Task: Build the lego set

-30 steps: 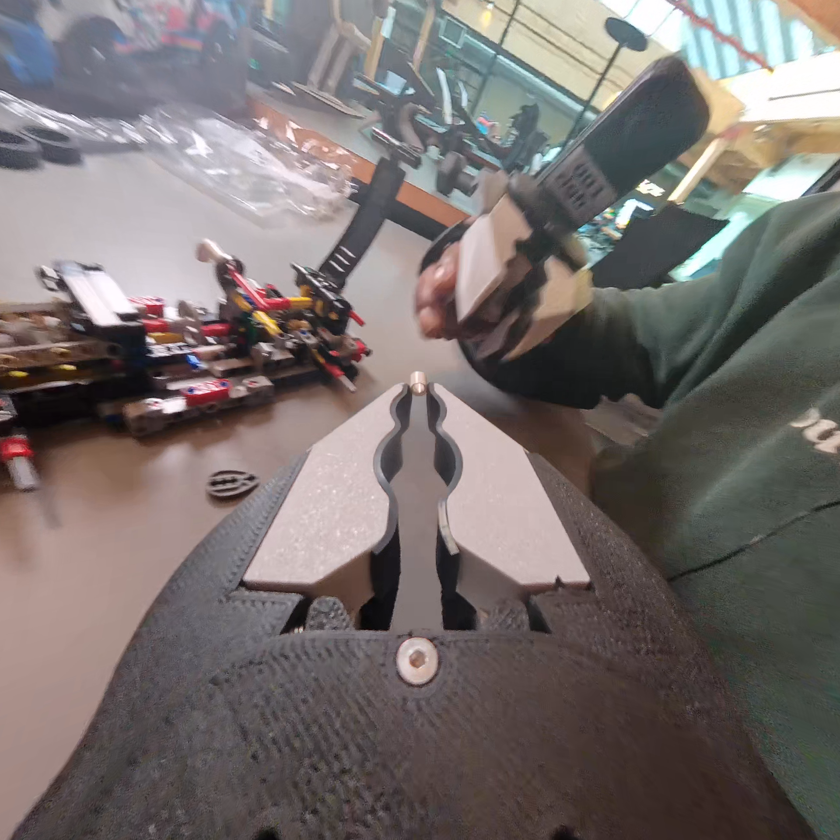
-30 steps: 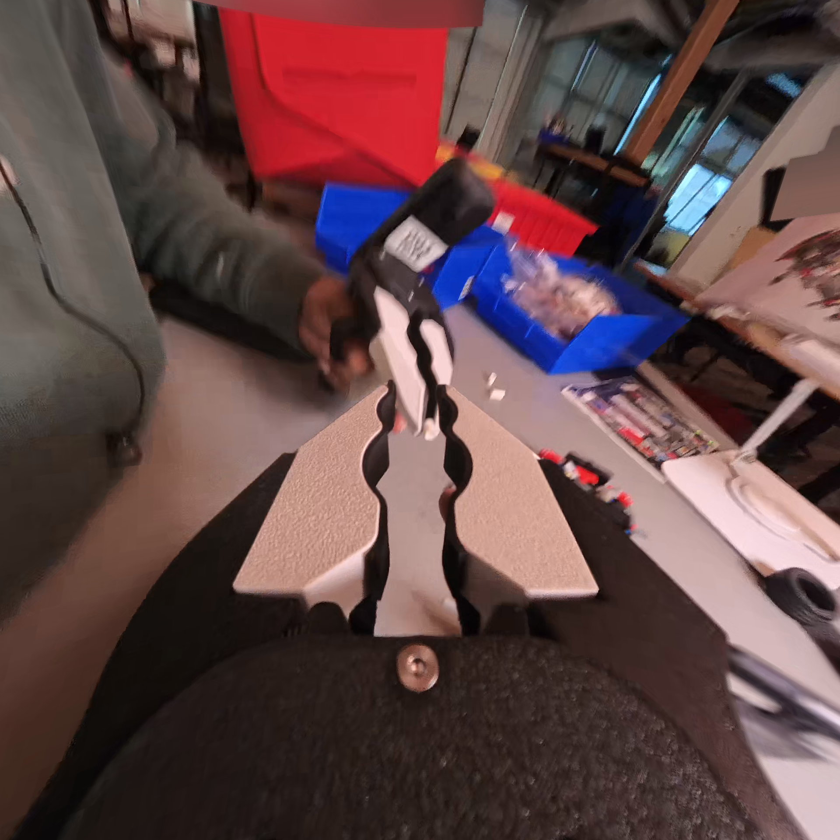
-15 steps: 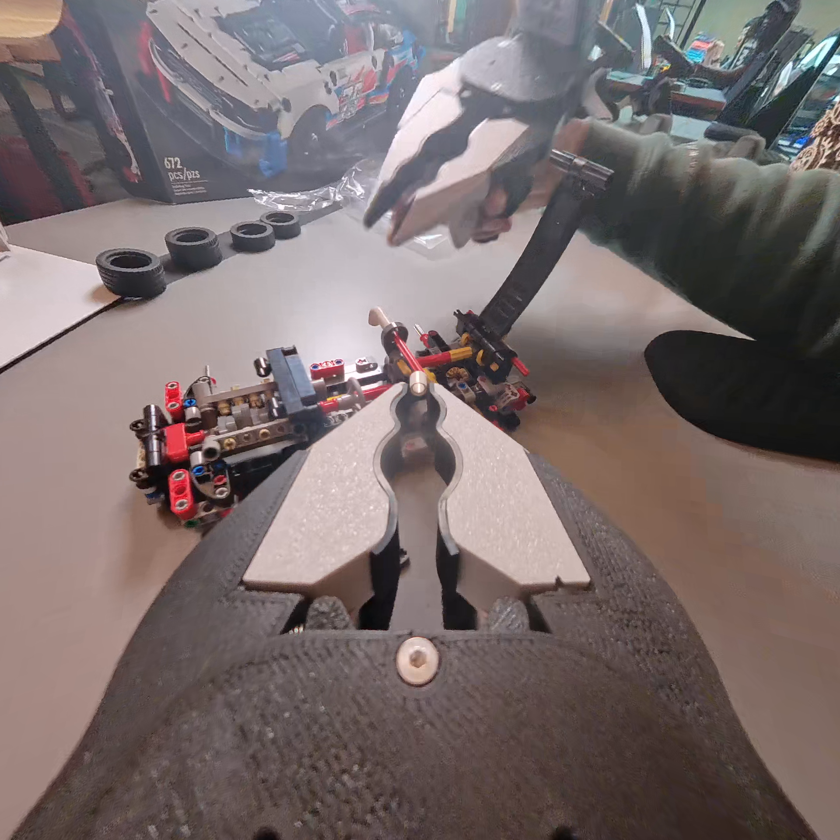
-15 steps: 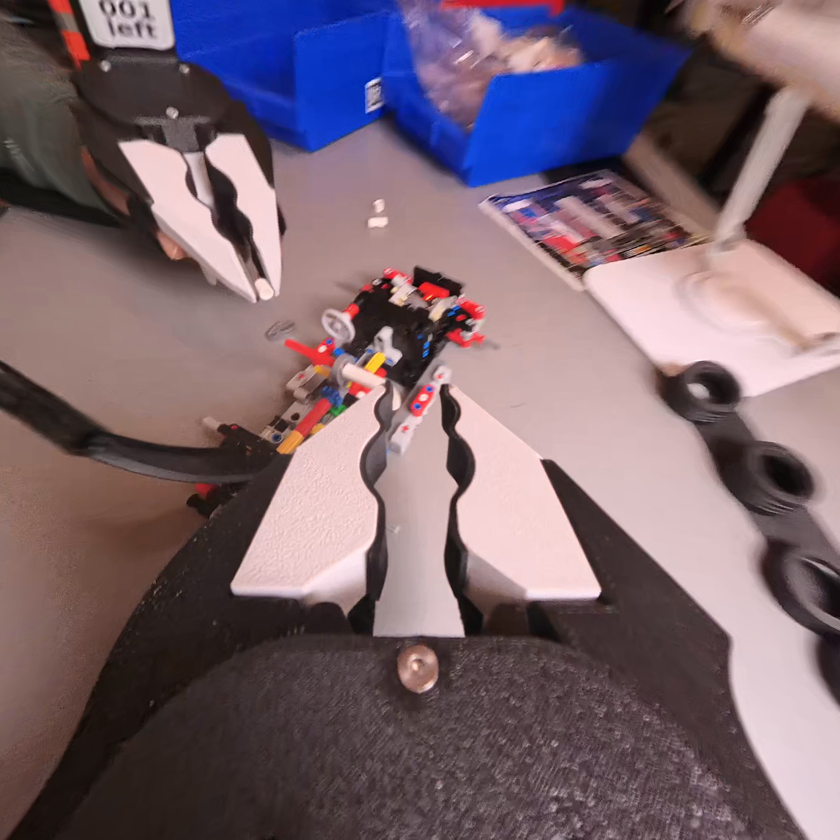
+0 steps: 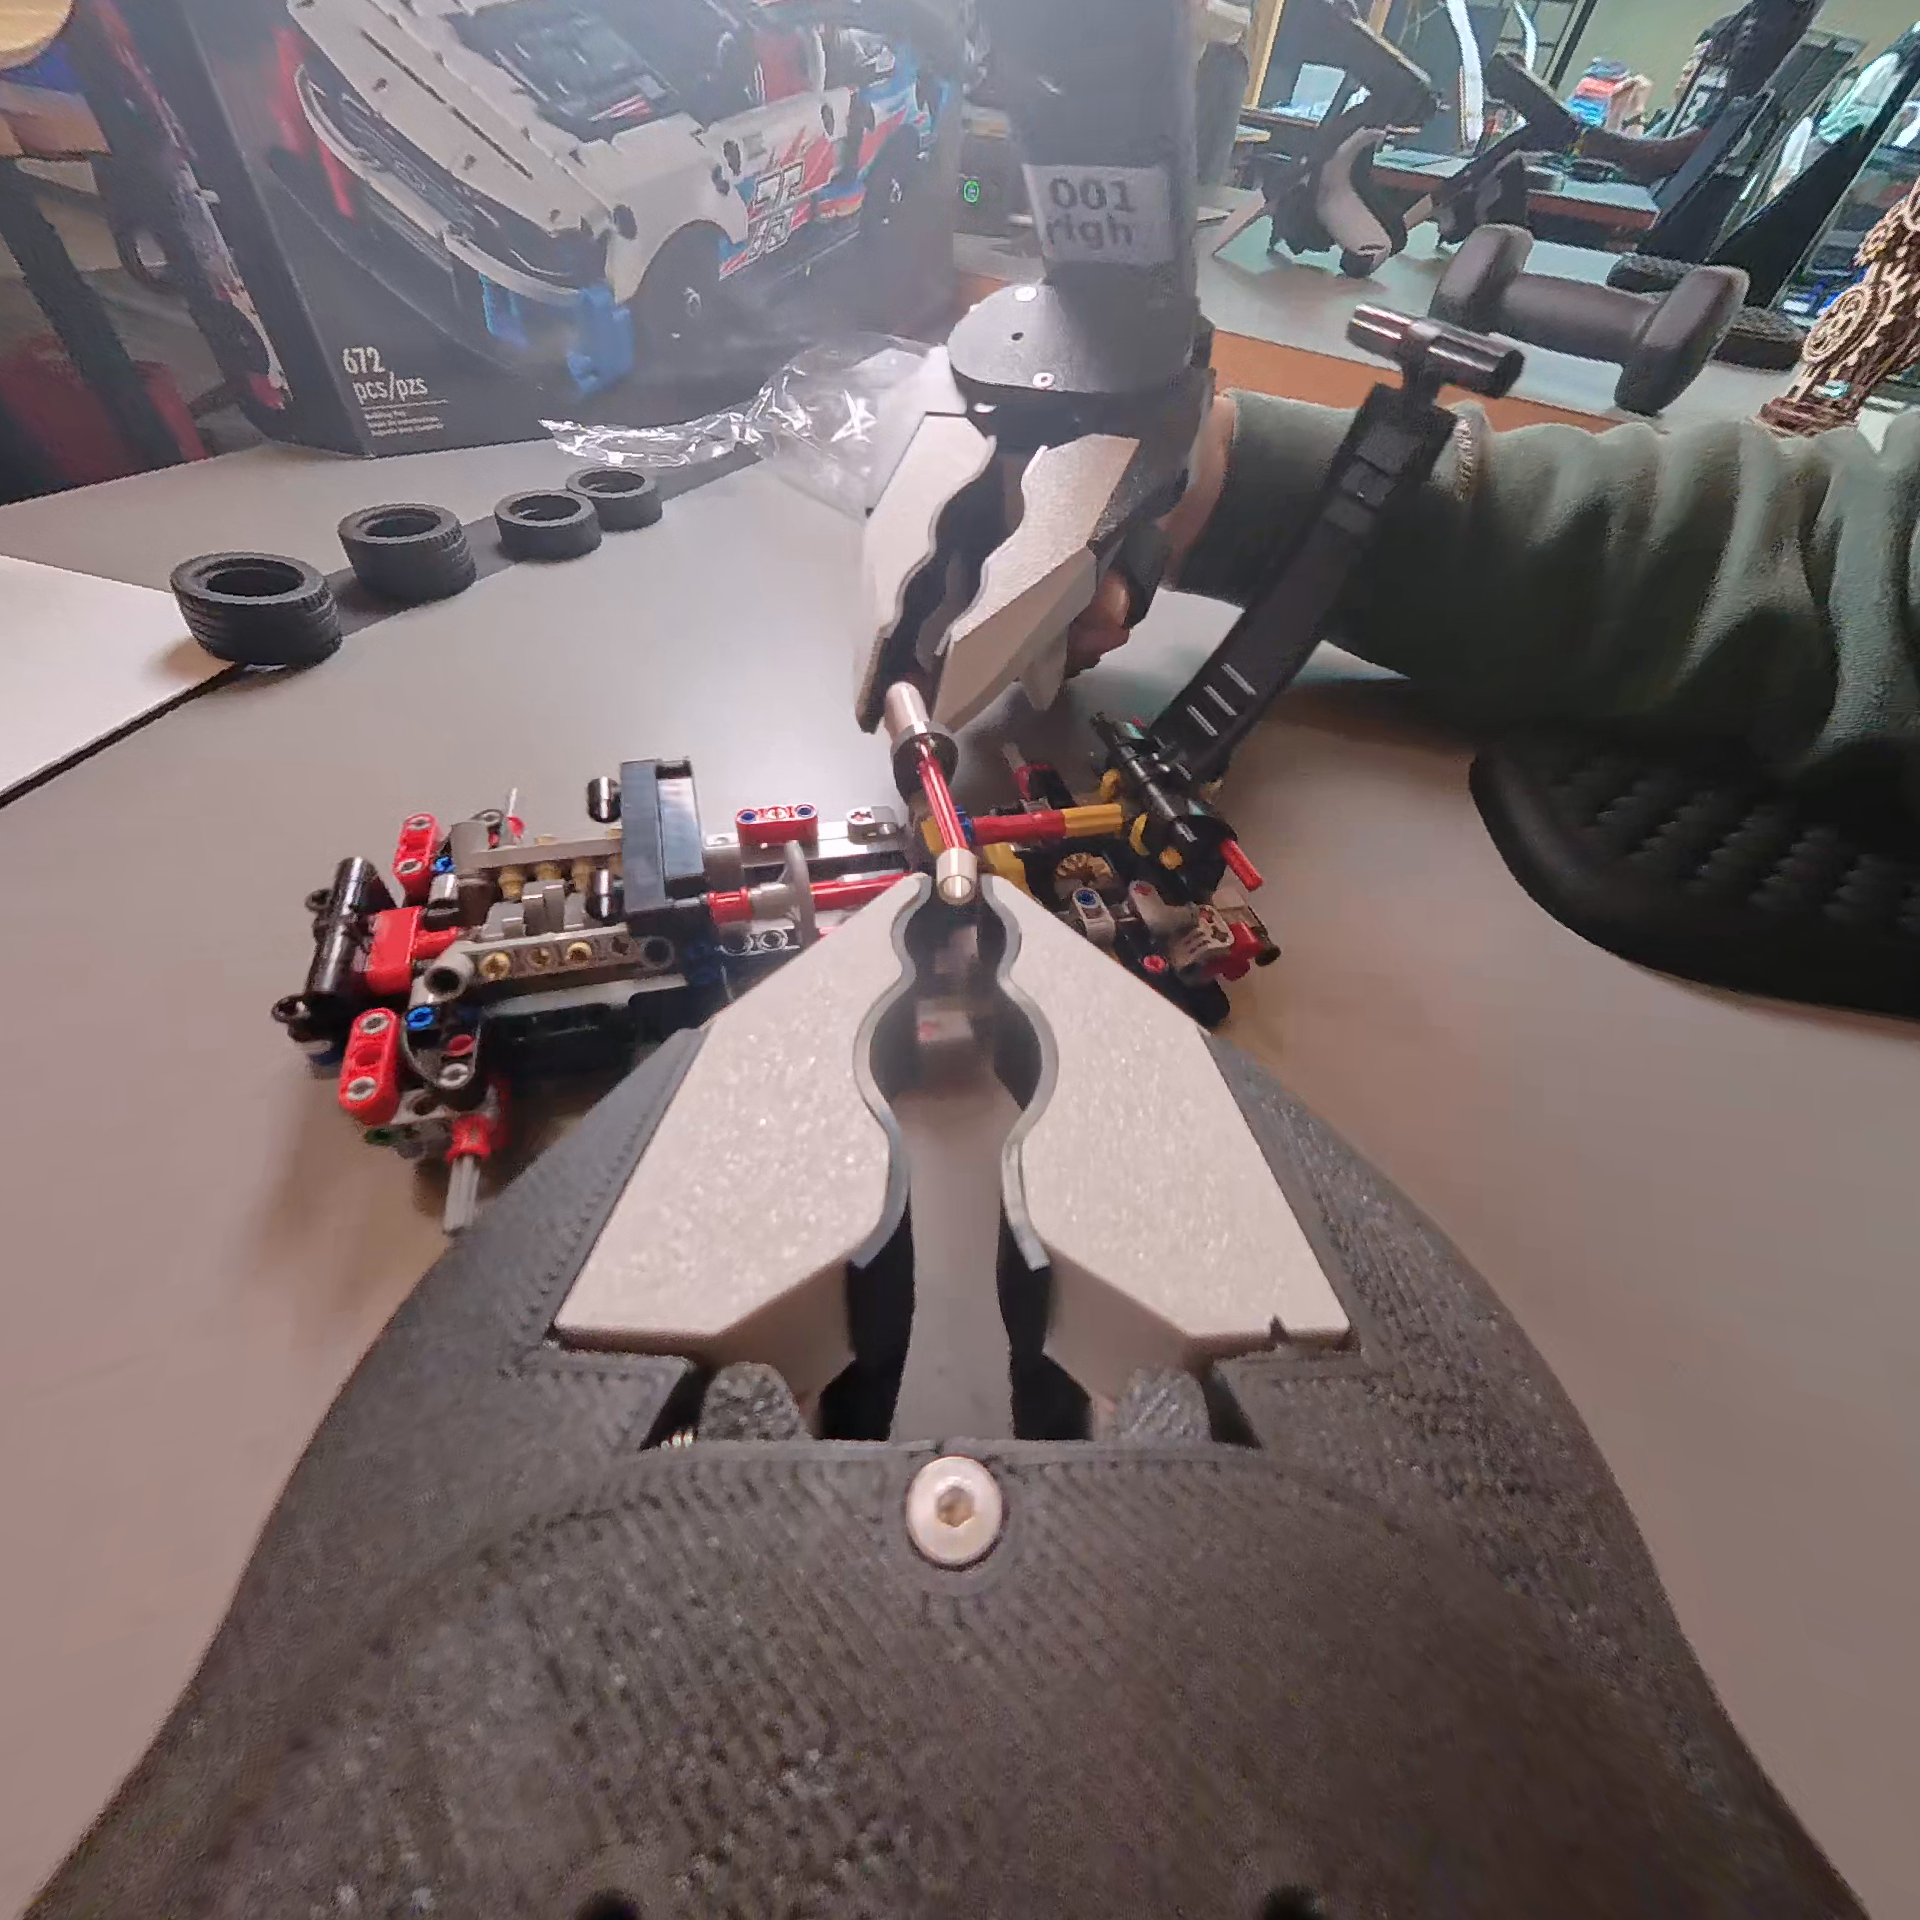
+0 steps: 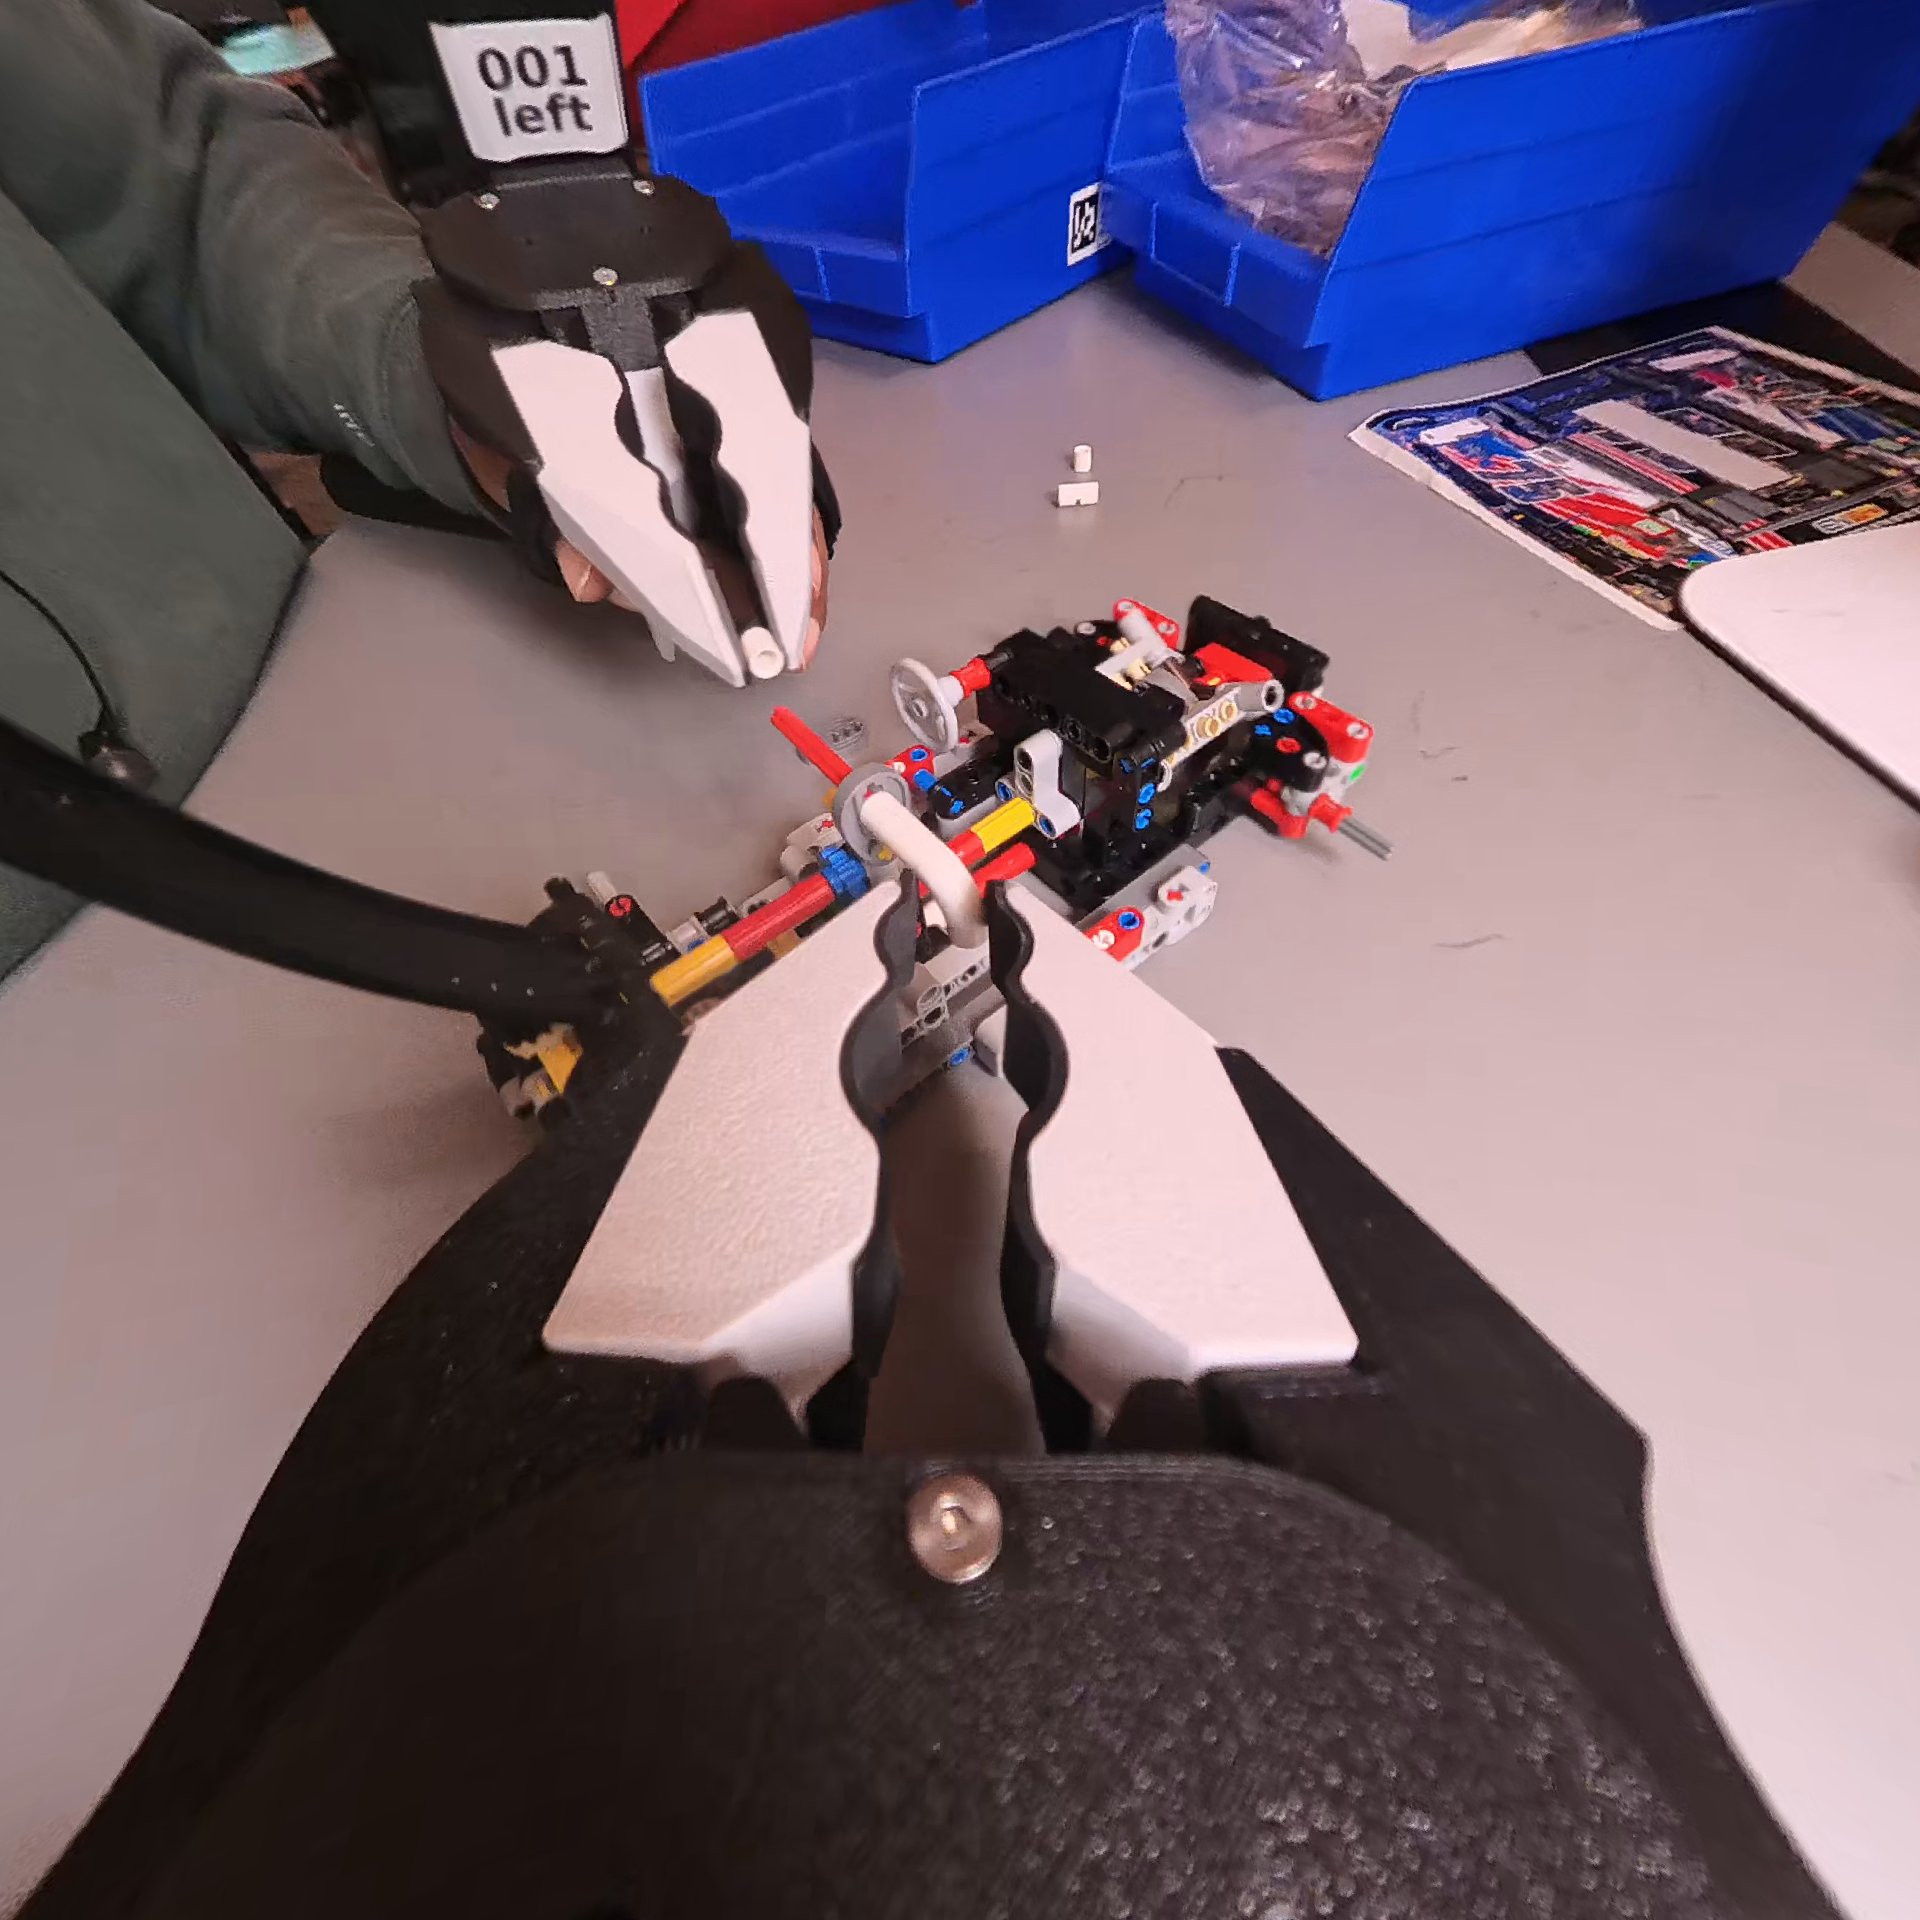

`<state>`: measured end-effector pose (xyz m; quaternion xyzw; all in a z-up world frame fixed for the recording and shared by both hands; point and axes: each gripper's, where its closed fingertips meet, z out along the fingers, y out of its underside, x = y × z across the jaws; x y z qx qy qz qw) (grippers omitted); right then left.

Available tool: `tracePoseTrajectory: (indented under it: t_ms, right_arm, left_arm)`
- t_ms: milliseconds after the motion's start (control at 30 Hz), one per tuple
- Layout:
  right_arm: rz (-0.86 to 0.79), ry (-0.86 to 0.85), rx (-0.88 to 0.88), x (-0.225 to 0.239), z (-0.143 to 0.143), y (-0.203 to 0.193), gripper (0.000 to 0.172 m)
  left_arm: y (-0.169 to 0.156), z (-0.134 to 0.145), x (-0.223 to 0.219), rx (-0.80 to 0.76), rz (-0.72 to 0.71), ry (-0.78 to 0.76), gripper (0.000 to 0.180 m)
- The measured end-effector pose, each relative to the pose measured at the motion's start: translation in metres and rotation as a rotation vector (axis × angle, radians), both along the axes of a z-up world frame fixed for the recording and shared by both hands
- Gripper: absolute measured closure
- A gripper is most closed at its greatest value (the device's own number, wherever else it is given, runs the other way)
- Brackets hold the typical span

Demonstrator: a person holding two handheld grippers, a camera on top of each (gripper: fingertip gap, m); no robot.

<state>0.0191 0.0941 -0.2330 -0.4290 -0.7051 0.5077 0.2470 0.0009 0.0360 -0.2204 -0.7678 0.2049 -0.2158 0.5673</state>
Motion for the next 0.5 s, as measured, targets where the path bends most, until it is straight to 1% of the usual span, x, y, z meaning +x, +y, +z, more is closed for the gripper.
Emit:
tracePoseTrajectory:
  t_ms: [167, 233, 500]
  right_arm:
    - [-0.071, 0.025, 0.036, 0.009, 0.0, -0.013, 0.163]
    - [-0.079, 0.037, 0.061, 0.012, 0.0, -0.016, 0.164]
    - [-0.067, 0.037, 0.058, 0.014, 0.0, -0.018, 0.164]
  left_arm:
    - [-0.006, -0.004, 0.005, -0.029, -0.021, -0.002, 0.176]
    - [-0.006, -0.004, 0.006, -0.029, -0.015, 0.007, 0.176]
    - [-0.005, -0.008, 0.006, -0.029, 0.003, 0.046, 0.176]
